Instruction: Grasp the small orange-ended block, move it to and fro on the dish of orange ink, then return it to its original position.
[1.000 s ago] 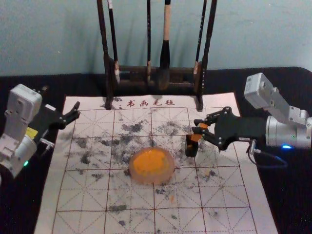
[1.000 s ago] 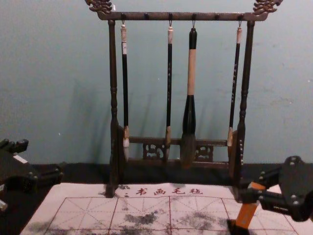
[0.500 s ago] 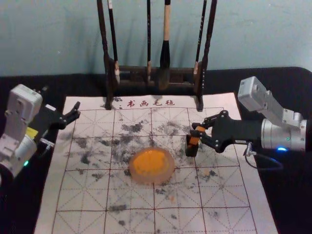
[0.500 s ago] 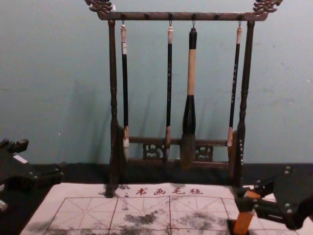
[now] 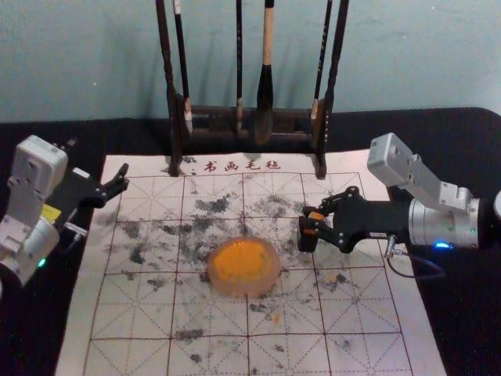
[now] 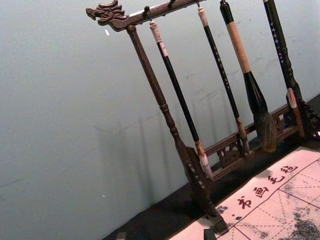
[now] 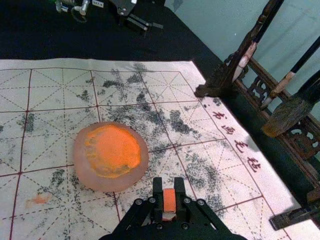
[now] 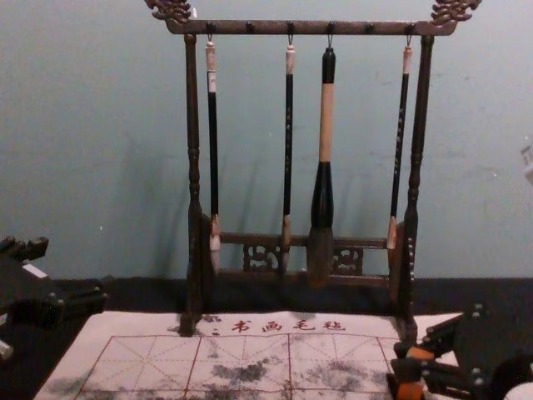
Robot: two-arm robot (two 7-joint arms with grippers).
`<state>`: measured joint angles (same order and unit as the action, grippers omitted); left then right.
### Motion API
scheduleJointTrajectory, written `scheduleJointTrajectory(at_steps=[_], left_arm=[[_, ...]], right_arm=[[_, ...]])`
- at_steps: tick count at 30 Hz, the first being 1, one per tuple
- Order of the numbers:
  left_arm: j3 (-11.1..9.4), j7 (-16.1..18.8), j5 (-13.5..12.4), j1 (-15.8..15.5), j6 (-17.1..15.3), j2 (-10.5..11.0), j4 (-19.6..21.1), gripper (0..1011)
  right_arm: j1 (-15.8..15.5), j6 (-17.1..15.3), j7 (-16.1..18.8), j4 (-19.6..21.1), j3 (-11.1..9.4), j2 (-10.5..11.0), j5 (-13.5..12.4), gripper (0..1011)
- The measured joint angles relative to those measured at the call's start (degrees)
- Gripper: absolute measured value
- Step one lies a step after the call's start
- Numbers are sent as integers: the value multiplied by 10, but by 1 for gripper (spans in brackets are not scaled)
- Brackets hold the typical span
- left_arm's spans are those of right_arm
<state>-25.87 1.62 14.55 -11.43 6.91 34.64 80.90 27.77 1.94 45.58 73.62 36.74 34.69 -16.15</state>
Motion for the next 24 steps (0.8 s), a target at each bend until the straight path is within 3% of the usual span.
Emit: scheduleJointTrajectory(at_steps=[18, 24], left_arm=[[0, 0, 0, 0, 0, 0, 0, 1001], [0, 0, 0, 0, 0, 0, 0, 1001]], right_arm=[[2, 0, -2, -6, 2, -4, 6, 135], [2, 0, -2, -5, 2, -4, 5, 306]])
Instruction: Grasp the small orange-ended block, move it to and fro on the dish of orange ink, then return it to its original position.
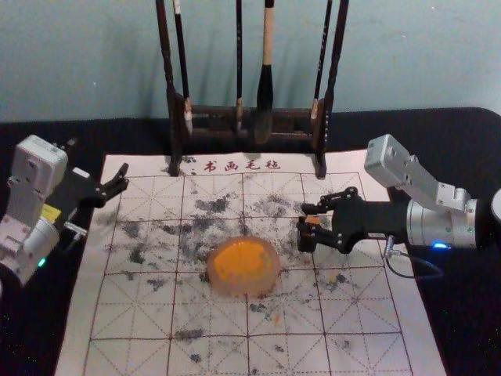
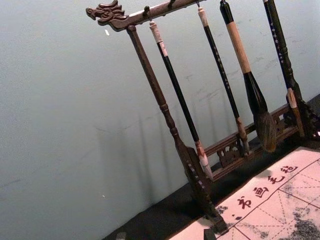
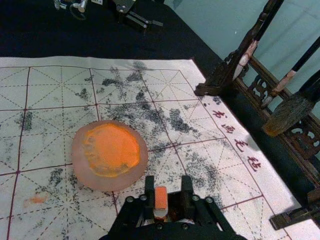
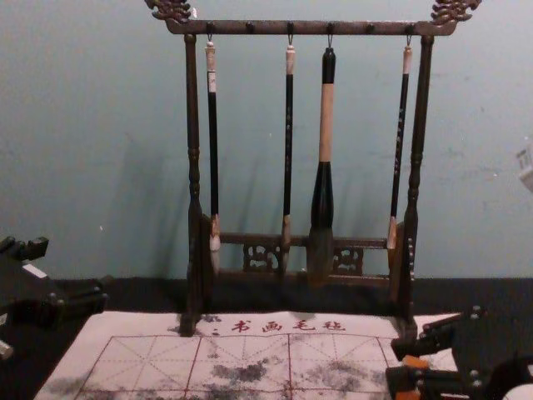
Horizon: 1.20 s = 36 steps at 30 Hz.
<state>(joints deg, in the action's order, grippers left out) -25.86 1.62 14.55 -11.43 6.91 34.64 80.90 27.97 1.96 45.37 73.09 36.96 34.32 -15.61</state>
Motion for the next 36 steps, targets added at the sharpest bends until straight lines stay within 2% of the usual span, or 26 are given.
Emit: scheduleJointTrajectory(at_steps=[7, 9, 10, 13, 15, 16, 20, 23, 25, 27, 31, 32, 33, 34, 35, 36], left_arm=[[0, 0, 0, 0, 0, 0, 0, 1001], [0, 0, 0, 0, 0, 0, 0, 1001], [0, 0, 0, 0, 0, 0, 0, 1001], [0, 0, 0, 0, 0, 0, 0, 1001], [0, 0, 0, 0, 0, 0, 0, 1001], [0, 0, 0, 0, 0, 0, 0, 1001], [0, 0, 0, 0, 0, 0, 0, 1001], [0, 0, 0, 0, 0, 0, 0, 1001], [0, 0, 0, 0, 0, 0, 0, 1001], [0, 0, 0, 0, 0, 0, 0, 1001], [0, 0, 0, 0, 0, 0, 0, 1001], [0, 0, 0, 0, 0, 0, 0, 1001], [0, 0, 0, 0, 0, 0, 0, 1001], [0, 0, 0, 0, 0, 0, 0, 1001], [0, 0, 0, 0, 0, 0, 0, 1001], [0, 0, 0, 0, 0, 0, 0, 1001]], right_arm=[[0, 0, 0, 0, 0, 0, 0, 533], [0, 0, 1, 1, 0, 0, -1, 567], [0, 0, 1, 1, 0, 0, -1, 634], [0, 0, 1, 1, 0, 0, -1, 734], [0, 0, 1, 1, 0, 0, -1, 763], [0, 0, 1, 1, 0, 0, -1, 828], [0, 0, 1, 1, 0, 0, -1, 929], [-7, 11, -5, 6, -12, -3, -12, 1002], [-13, 18, -14, 11, -21, -6, -20, 1002], [-30, 27, -45, 24, -42, -13, -32, 1002], [-55, 34, -95, 41, -69, -22, -40, 1002], [-63, 36, -111, 45, -76, -25, -41, 1002], [-79, 41, -145, 54, -90, -32, -40, 1000], [-85, 43, -159, 57, -95, -34, -39, 1002], [-102, 48, -194, 62, -109, -42, -35, 1002], [-102, 48, -194, 62, -109, -42, -35, 1002]])
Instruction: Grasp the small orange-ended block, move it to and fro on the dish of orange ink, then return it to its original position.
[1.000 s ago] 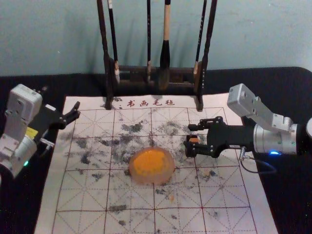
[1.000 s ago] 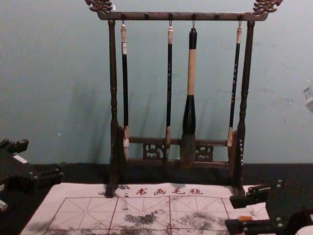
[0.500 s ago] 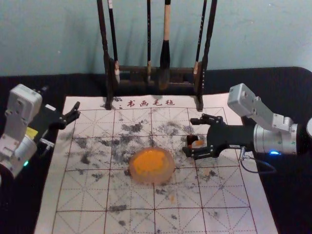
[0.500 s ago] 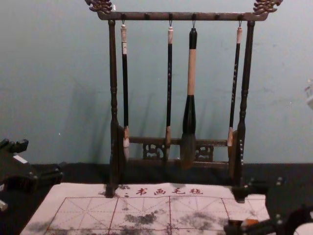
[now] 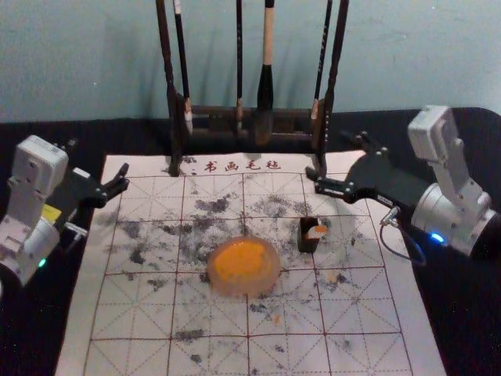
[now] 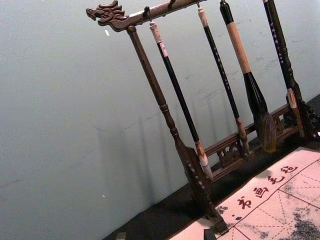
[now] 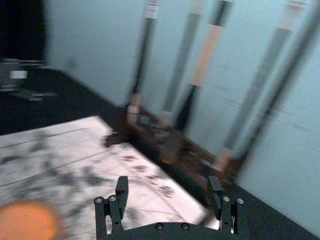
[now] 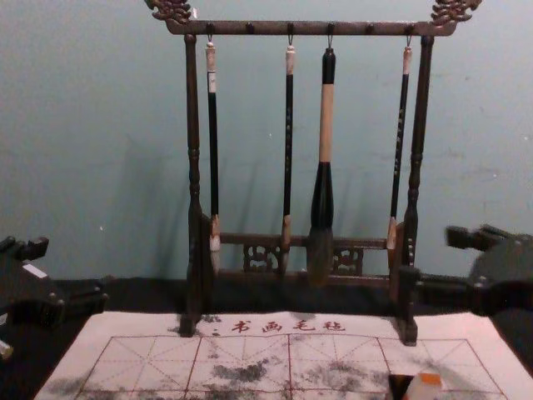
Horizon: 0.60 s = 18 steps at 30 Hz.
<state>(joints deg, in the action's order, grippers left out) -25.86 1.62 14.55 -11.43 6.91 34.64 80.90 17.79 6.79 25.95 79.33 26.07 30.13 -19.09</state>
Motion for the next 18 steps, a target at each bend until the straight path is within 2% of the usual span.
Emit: scheduleJointTrajectory(at_steps=[1, 4, 5, 7, 10, 11, 14, 18], left_arm=[[0, 0, 0, 0, 0, 0, 0, 1001], [0, 0, 0, 0, 0, 0, 0, 1001], [0, 0, 0, 0, 0, 0, 0, 1001], [0, 0, 0, 0, 0, 0, 0, 1001], [0, 0, 0, 0, 0, 0, 0, 1001], [0, 0, 0, 0, 0, 0, 0, 1001], [0, 0, 0, 0, 0, 0, 0, 1001], [0, 0, 0, 0, 0, 0, 0, 1001]], right_arm=[[-15, 8, -36, 2, -11, -8, 6, 1002], [-48, 25, -106, -2, -34, -29, 23, 1002], [-48, 25, -106, -2, -34, -29, 23, 1002], [-64, 34, -137, -13, -45, -43, 28, 1002], [-73, 40, -156, -23, -52, -54, 31, 1002], [-82, 45, -172, -36, -61, -67, 33, 1002], [-85, 51, -179, -44, -67, -76, 34, 1000], [-85, 51, -179, -45, -67, -76, 34, 1000]])
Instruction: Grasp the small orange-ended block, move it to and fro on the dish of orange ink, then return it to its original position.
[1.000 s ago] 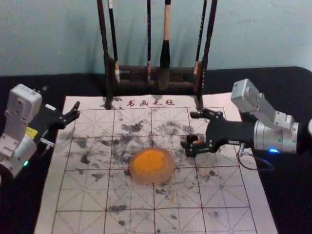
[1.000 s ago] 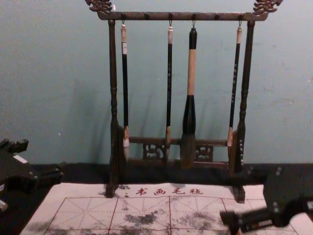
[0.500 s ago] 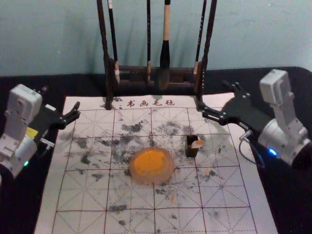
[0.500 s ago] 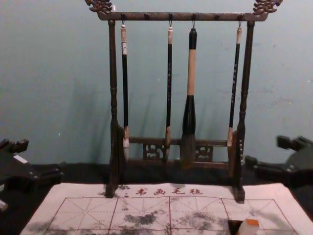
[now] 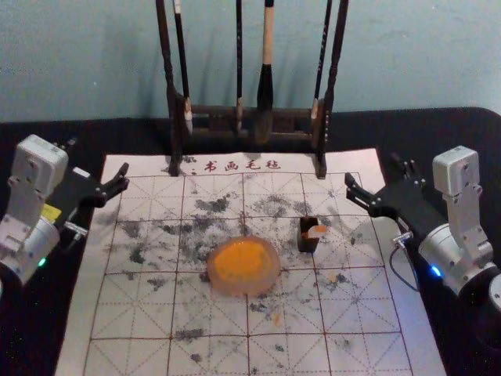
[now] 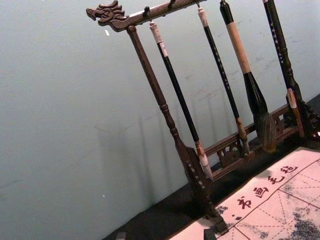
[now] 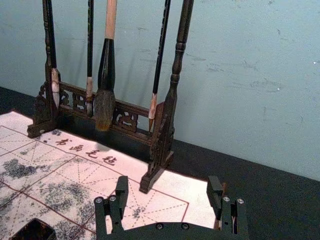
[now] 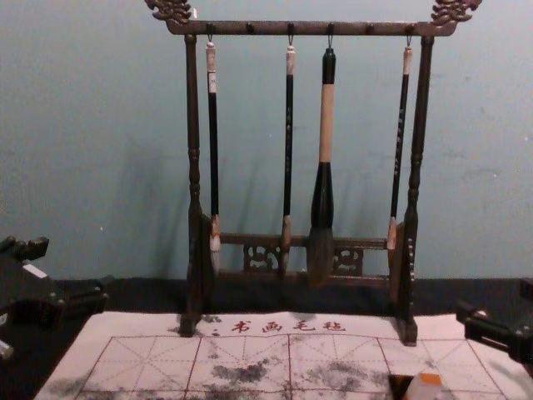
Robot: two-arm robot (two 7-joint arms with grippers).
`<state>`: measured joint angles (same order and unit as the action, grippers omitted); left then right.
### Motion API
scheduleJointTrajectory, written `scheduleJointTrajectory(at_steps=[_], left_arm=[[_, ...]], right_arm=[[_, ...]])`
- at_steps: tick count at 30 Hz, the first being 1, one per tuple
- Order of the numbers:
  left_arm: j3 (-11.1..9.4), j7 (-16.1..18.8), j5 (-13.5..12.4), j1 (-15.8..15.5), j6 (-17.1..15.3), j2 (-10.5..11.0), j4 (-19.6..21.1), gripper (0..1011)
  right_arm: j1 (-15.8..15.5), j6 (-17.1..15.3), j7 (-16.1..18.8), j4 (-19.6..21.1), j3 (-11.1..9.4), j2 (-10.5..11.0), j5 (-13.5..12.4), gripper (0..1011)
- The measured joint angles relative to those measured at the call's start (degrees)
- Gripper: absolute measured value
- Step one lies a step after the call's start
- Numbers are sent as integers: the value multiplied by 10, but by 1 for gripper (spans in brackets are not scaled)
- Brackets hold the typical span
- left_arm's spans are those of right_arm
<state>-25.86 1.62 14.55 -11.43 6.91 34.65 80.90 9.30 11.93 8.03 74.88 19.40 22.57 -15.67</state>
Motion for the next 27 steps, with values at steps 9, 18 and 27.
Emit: scheduleJointTrajectory(at_steps=[9, 18, 27], left_arm=[[0, 0, 0, 0, 0, 0, 0, 1001], [0, 0, 0, 0, 0, 0, 0, 1001], [0, 0, 0, 0, 0, 0, 0, 1001]], right_arm=[[2, -1, 3, 2, 2, 3, 0, 1002], [3, -3, 5, 3, 4, 4, 0, 1002], [3, -3, 6, 4, 4, 5, 0, 1002]])
